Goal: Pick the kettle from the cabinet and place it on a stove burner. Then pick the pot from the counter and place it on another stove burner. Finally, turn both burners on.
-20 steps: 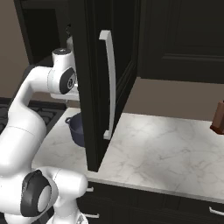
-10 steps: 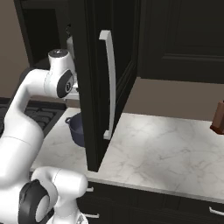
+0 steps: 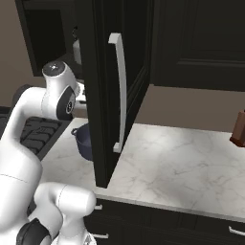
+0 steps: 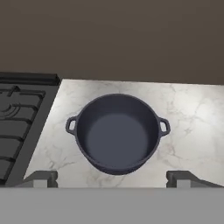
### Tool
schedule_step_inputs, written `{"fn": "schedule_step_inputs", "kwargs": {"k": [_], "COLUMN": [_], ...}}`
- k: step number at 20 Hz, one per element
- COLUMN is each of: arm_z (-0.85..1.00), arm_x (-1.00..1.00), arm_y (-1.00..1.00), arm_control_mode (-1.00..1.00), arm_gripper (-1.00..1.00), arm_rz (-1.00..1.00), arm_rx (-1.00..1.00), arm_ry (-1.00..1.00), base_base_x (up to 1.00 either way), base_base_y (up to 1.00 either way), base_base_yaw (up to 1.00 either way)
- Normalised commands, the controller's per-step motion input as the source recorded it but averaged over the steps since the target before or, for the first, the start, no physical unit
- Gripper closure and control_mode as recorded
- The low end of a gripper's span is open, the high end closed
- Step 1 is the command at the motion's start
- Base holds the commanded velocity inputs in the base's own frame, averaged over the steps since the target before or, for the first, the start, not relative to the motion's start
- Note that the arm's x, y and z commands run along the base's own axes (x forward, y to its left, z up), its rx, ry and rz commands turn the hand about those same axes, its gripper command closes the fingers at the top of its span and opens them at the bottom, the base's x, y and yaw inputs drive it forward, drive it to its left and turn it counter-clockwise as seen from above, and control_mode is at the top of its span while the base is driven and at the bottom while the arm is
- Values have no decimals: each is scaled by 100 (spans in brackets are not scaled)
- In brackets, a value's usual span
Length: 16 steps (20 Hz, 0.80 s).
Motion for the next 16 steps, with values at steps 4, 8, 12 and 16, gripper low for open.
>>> {"fn": "schedule_step_inputs", "kwargs": {"k": [4,8,12,16], "arm_z": [30,35,38,42], "arm_x": [0,0,0,0], "arm_y": [0,0,0,0], "arm_control_mode": [-100,-100,-100,-100], "arm_gripper": [-100,-100,-100,-100], "arm_rz": [0,0,0,0], "arm_rx": [0,0,0,0], "arm_ry": [-17,-17,-17,-19], "base_base_x": [0,0,0,0], "base_base_y": [0,0,0,0], "base_base_yaw": [0,0,0,0]}}
